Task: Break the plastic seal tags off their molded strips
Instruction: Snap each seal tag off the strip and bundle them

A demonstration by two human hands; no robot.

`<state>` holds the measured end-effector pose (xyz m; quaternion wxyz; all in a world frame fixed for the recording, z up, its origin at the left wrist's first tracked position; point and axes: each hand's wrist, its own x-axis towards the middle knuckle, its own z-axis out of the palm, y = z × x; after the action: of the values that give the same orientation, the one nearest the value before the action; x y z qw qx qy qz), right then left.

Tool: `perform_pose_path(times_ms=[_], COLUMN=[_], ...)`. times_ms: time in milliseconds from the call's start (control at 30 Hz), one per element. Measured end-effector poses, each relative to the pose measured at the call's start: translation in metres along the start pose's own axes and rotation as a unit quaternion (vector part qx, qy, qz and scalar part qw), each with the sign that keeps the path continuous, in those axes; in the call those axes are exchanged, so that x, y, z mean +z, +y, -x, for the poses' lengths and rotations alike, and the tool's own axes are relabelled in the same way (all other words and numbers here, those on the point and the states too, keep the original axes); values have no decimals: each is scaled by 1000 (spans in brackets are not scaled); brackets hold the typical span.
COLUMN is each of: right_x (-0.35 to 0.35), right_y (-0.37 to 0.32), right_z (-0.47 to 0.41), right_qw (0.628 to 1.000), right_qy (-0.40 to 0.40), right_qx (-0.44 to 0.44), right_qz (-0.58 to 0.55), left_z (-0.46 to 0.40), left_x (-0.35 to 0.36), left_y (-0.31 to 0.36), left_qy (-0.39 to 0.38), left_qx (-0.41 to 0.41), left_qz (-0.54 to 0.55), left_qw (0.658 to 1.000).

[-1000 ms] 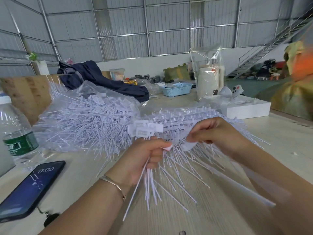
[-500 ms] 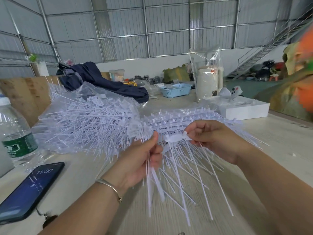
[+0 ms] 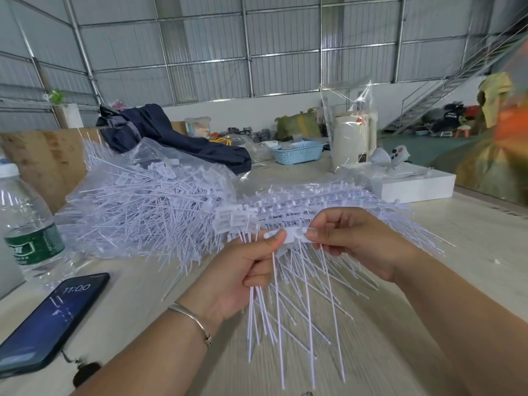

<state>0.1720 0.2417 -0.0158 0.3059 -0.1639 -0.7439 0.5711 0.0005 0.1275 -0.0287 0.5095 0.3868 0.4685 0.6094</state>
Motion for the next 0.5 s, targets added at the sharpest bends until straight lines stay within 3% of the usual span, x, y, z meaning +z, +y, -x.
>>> perform_pose_path(times_ms=[167, 333, 400, 500], right_x=[3, 17, 19, 19], right_y=[1, 7, 6, 5], right_z=[0, 0, -1, -2], right_qw=[1000, 997, 995, 995], right_qy=[-14, -54, -49, -34], right_qx=[2, 4, -7, -17], right_qz=[-4, -59, -91, -89], left_z=[3, 4, 3, 0], left_x=[3, 11, 11, 9], left_y=[-3, -8, -7, -6], left_qy=[-85, -188, -188, -129], left_qx=[-46, -93, -89, -68], left_qz=[70, 164, 161, 160], left_qw=[993, 964, 965, 976])
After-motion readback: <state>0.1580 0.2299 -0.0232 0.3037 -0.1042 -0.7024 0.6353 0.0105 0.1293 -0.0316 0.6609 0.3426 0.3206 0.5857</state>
